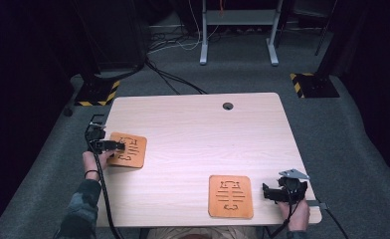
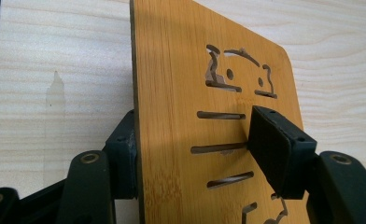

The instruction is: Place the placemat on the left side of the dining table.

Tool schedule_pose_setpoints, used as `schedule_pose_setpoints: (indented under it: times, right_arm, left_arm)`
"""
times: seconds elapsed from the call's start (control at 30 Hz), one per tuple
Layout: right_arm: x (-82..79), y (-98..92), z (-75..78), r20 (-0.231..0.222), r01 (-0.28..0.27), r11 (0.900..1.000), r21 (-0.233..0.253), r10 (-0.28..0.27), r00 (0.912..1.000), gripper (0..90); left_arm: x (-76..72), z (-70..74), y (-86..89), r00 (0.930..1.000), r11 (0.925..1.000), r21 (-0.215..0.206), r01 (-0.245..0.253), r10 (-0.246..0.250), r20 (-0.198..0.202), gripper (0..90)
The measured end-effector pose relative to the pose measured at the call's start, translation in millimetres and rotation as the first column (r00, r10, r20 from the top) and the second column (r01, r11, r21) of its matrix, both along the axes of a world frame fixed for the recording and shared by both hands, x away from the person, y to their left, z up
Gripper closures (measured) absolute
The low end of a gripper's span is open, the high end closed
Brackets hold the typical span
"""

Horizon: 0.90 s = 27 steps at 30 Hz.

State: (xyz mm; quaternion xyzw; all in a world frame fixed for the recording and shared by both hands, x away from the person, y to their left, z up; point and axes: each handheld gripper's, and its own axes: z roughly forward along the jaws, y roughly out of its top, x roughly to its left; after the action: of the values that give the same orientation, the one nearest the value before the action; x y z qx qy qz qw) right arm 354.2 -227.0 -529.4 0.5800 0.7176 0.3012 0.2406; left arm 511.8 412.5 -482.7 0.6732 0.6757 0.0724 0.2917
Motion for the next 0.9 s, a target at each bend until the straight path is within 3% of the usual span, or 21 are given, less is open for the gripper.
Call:
schedule_pose_setpoints:
  times: [0.33, 0.9]
  right_arm:
    - [-0.1, -0.1, 0.0, 0.0, 0.003, 1.0, 0.001, -0.003, 1.0, 0.0]
    - [0.3, -0.1, -0.2, 0.004, 0.005, 1.0, 0.001, -0.005, 1.0, 0.0]
  left_arm:
    - [1.4, -5.1, 0.9, 0.9997, 0.9998, 0.005, -0.02, 0.02, -0.017, 36.7]
    - [2.7, -8.7, 2.9, 0.9998, 0.9999, 0.0, -0.015, 0.015, -0.011, 35.7]
